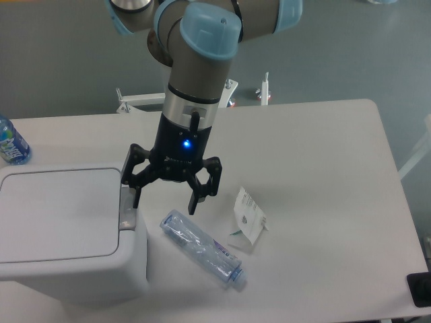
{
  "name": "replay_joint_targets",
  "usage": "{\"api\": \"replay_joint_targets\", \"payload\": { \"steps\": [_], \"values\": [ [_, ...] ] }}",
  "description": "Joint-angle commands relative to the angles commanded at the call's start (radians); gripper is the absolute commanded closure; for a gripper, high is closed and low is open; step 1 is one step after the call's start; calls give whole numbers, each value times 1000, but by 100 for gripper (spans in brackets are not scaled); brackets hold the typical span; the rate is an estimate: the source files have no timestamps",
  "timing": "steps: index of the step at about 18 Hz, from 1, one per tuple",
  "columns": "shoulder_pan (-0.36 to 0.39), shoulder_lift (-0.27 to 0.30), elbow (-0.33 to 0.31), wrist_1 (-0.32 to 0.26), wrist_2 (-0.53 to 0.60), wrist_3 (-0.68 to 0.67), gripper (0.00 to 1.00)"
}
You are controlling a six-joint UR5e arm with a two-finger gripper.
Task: Open the trash can
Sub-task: 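Press the gripper finger on the grey latch to pop the lid open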
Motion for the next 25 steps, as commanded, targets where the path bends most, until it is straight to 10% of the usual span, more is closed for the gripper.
{"api": "replay_joint_targets", "payload": {
  "steps": [25],
  "values": [
    [-5, -14, -6, 15, 3, 2, 0]
  ]
}}
